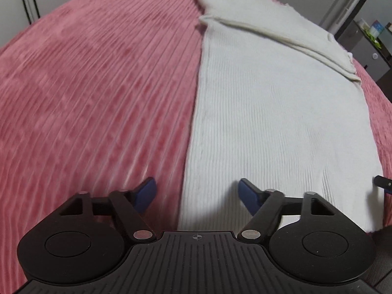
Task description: Fold small clothes
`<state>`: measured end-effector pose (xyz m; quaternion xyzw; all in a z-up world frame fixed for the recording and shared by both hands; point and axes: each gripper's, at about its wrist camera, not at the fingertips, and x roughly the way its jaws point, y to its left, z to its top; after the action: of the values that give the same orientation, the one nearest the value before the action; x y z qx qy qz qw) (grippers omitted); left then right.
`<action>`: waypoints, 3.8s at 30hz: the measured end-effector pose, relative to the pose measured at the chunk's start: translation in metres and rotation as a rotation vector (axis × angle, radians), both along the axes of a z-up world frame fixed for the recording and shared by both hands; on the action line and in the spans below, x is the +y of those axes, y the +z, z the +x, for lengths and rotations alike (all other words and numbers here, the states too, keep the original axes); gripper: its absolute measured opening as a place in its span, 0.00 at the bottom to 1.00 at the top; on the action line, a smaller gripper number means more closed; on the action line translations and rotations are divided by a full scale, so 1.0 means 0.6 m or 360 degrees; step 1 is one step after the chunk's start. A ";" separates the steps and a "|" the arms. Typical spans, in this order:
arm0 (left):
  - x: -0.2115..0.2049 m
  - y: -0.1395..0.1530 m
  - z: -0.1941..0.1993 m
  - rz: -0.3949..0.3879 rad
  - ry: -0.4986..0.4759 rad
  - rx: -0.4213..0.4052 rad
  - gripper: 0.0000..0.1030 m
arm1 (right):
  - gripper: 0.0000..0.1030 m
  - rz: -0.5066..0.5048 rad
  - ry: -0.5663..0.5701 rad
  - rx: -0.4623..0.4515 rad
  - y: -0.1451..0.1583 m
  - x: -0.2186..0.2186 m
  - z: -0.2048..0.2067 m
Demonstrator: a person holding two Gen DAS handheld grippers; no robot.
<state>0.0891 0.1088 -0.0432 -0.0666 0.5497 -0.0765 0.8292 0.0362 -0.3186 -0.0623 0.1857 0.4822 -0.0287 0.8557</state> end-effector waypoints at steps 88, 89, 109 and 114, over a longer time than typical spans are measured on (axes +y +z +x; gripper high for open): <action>-0.086 0.069 0.230 0.0152 -0.0446 -0.0953 0.11 | 0.09 -0.0604 0.0553 -0.0725 0.029 0.035 0.238; -0.080 0.084 0.231 0.0102 -0.0401 -0.1004 0.10 | 0.09 -0.0582 0.0511 -0.0756 0.038 0.028 0.239; -0.107 0.013 0.379 0.0083 -0.0288 -0.0745 0.37 | 0.19 -0.0523 0.0339 -0.0611 0.008 -0.009 0.368; -0.120 0.012 0.397 0.0113 -0.0266 -0.0743 0.10 | 0.06 -0.0581 0.0394 -0.0605 0.007 0.003 0.387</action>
<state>0.3272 0.0369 -0.0358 0.0278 0.3491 -0.1386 0.9264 0.2682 -0.3165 -0.0582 -0.0296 0.3189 0.0250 0.9470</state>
